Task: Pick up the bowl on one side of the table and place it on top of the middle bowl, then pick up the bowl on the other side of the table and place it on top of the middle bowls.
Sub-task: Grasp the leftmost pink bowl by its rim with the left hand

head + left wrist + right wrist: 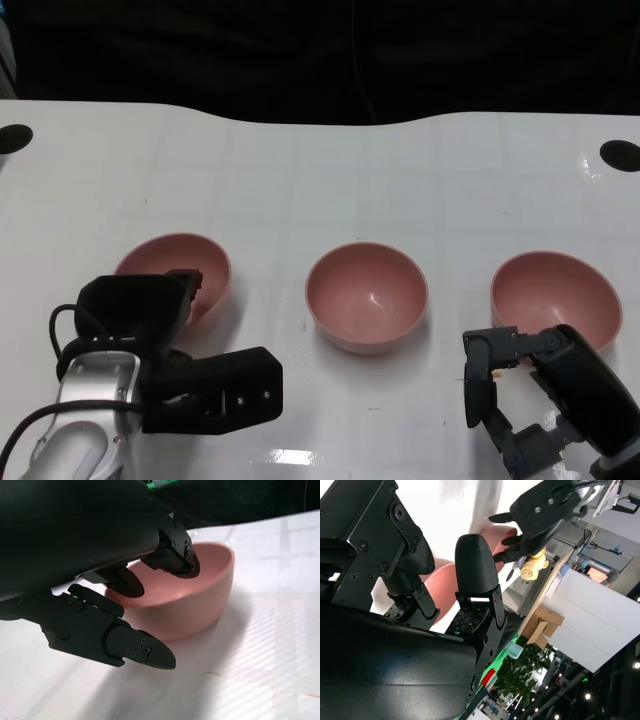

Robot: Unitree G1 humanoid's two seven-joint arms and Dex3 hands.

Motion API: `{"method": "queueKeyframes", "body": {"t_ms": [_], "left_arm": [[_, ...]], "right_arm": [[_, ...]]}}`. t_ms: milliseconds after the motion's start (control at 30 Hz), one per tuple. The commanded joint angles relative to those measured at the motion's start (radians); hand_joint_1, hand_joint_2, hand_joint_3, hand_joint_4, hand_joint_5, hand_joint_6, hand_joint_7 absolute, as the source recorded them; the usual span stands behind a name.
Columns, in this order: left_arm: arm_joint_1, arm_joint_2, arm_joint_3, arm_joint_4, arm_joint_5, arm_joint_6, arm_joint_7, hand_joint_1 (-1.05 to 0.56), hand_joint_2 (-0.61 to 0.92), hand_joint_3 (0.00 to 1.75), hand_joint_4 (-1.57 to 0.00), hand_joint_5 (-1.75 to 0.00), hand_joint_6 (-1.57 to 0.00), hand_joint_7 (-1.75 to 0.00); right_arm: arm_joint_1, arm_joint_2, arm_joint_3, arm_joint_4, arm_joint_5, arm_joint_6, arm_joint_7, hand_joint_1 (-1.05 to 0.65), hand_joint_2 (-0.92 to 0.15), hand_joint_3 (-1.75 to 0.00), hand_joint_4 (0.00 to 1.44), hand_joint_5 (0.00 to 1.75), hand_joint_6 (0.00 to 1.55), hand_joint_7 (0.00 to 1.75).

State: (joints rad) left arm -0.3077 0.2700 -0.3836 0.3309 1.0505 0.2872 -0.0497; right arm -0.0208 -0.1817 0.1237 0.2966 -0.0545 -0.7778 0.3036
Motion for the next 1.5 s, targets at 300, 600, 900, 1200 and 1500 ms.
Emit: {"method": "queueKeyframes", "body": {"t_ms": [300,600,900,1200,1500], "left_arm": [[-0.054,0.025,-0.049,0.091,-0.048,0.005,0.039,-0.52,0.92,0.17,-0.64,-0.12,-0.51,-0.02],[-0.104,0.038,-0.070,0.248,-0.084,-0.150,0.189,-0.42,0.92,0.16,-0.85,-0.81,-0.86,-0.23],[-0.183,0.042,-0.111,0.459,-0.129,-0.291,0.359,-0.35,0.92,0.17,-0.78,-1.63,-1.10,-0.41],[-0.170,0.067,-0.106,0.397,-0.166,-0.313,0.393,-0.30,0.92,0.14,-0.75,-1.70,-0.95,-0.79],[-0.120,0.112,-0.068,0.107,-0.175,-0.323,0.355,-0.21,0.85,0.44,-0.82,-1.75,-0.82,-1.17]], "right_arm": [[0.006,-0.008,-0.005,-0.007,-0.006,-0.002,-0.011,0.19,-0.07,-1.75,1.06,1.75,0.95,1.48],[0.006,-0.009,-0.005,-0.005,-0.010,-0.008,-0.014,0.18,-0.08,-1.75,1.05,1.75,0.95,1.48],[0.008,-0.009,-0.004,-0.009,-0.013,-0.005,-0.016,0.17,-0.08,-1.75,1.05,1.75,0.94,1.48],[0.006,-0.005,-0.002,-0.006,-0.011,-0.008,-0.017,0.19,-0.08,-1.75,1.04,1.75,0.94,1.48],[0.003,-0.007,-0.001,-0.006,-0.021,-0.007,-0.025,0.19,-0.07,-1.75,1.05,1.75,0.94,1.48]]}}
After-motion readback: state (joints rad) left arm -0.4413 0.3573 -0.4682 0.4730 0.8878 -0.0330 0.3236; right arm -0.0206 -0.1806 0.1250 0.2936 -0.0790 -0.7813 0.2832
